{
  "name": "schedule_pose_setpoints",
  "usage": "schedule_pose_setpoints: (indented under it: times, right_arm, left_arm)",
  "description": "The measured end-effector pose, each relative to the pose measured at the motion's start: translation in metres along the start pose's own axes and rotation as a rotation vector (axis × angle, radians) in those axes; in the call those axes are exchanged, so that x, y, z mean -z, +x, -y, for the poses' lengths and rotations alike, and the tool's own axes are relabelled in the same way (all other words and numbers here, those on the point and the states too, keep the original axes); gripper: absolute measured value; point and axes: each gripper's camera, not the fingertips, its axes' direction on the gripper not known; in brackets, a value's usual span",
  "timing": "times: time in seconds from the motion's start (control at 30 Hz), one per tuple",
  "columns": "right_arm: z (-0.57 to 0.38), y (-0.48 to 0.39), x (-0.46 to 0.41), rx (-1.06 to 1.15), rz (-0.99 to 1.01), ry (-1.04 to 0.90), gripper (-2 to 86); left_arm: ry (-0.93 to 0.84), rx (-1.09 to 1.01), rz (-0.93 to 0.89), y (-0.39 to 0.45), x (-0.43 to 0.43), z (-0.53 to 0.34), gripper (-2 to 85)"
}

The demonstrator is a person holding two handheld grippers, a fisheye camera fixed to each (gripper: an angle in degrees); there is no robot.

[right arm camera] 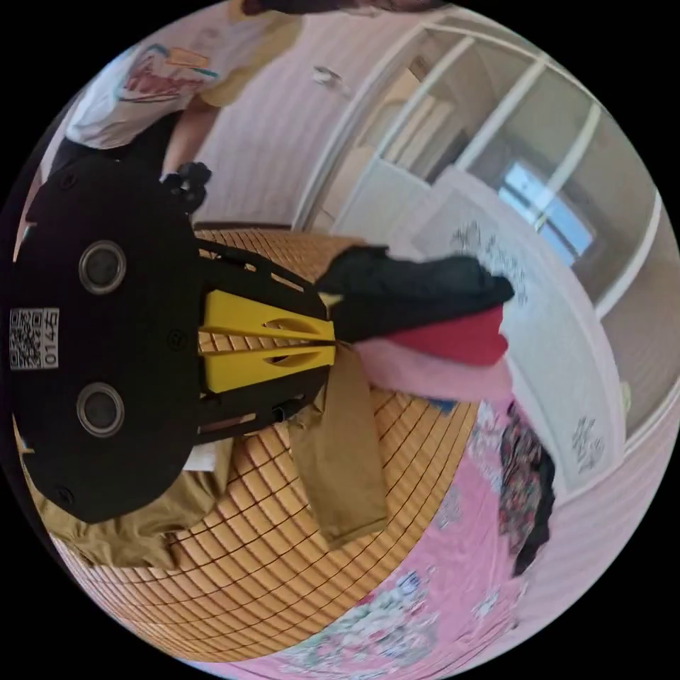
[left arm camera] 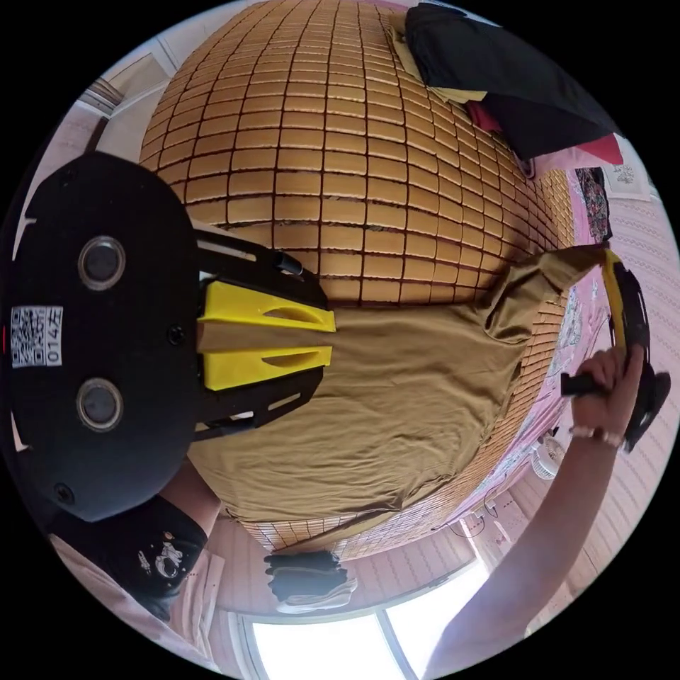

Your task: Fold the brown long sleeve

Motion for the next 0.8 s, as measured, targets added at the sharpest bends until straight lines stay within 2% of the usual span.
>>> schedule_pose_setpoints:
  times: [0.1,0.2,0.3,0.5,0.6,0.7,0.8]
  right_arm:
    - [0.008,-0.011,0.022,0.097,0.105,-0.072,1.9]
    - [-0.002,0.018,0.008,-0.012,-0.024,-0.182,5.3]
    - [-0.029,0.036,-0.016,-0.11,-0.053,-0.271,7.6]
    - [-0.09,0.015,-0.063,-0.119,-0.233,-0.432,8.2]
    - [-0.108,0.001,-0.086,-0.106,-0.277,-0.464,8.4]
    - [-0.111,-0.007,-0.102,-0.134,-0.277,-0.436,8.3]
    - [-0.109,-0.011,-0.11,-0.16,-0.214,-0.396,8.0]
  left_arm:
    - [0.051,0.006,-0.037,-0.006,0.038,-0.017,3.8]
    - [0.072,0.088,-0.027,-0.024,0.069,-0.037,3.8]
    - [0.07,0.219,0.0,-0.052,0.09,-0.062,4.1]
    - [0.114,0.406,0.182,-0.096,0.133,-0.109,4.4]
    - [0.125,0.507,0.273,-0.126,0.134,-0.117,5.7]
    - [0.005,0.556,0.3,-0.147,0.109,-0.115,6.7]
    - [-0.029,0.486,0.335,-0.146,0.108,-0.112,5.6]
